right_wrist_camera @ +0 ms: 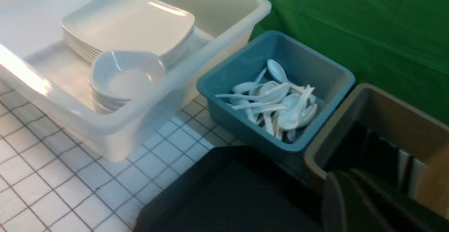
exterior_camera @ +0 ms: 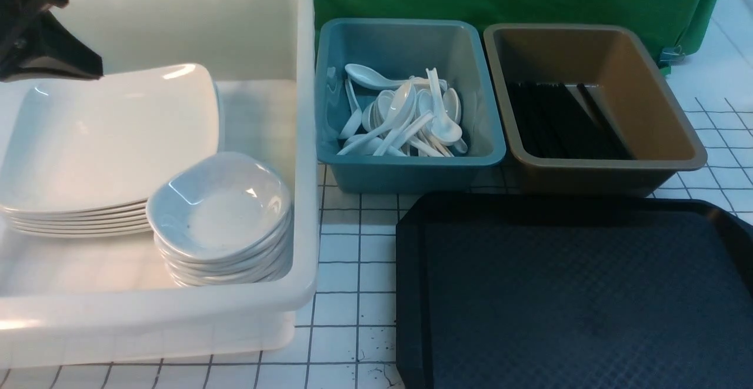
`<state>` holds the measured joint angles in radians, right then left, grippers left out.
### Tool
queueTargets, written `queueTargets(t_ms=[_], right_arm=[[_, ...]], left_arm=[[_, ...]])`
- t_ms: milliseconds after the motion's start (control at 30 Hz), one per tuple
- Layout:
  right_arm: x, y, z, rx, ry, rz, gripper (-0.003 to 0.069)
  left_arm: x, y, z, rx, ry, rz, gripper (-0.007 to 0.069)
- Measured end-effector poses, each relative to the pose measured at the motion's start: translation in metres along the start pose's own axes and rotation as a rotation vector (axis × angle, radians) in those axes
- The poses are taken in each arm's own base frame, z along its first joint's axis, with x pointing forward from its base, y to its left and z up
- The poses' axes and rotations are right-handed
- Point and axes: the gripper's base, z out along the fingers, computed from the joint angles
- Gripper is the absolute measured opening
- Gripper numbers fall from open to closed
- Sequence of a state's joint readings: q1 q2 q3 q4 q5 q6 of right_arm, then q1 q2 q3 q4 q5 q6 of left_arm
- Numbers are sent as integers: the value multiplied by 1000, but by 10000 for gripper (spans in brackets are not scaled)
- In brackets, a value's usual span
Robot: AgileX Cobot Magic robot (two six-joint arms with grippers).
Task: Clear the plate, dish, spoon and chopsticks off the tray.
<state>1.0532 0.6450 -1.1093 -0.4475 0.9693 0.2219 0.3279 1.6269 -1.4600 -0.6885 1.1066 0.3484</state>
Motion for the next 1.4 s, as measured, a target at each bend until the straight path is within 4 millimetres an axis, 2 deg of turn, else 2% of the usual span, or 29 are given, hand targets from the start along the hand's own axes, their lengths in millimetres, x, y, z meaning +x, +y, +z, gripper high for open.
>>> queueTargets(t_ms=[133, 233, 300, 567, 933, 1400], right_arm=[[42, 27, 37, -108, -109, 10, 6], [58, 44, 57, -197, -211, -5, 6], [62, 52, 64, -242, -275, -11, 6], [59, 59, 64, -301, -351, -1, 6], [63, 84, 55, -493, -347, -81, 2], [64, 86, 54, -505, -343, -82, 60]], left_arm=[[2, -9, 6, -1, 25, 19, 20], [4, -12, 8, 4, 35, 30, 20], [4, -14, 9, 7, 44, 34, 20], [5, -14, 9, 1, 53, 39, 20], [6, -12, 9, -20, 61, 50, 20], [10, -10, 8, -36, 111, 38, 20]])
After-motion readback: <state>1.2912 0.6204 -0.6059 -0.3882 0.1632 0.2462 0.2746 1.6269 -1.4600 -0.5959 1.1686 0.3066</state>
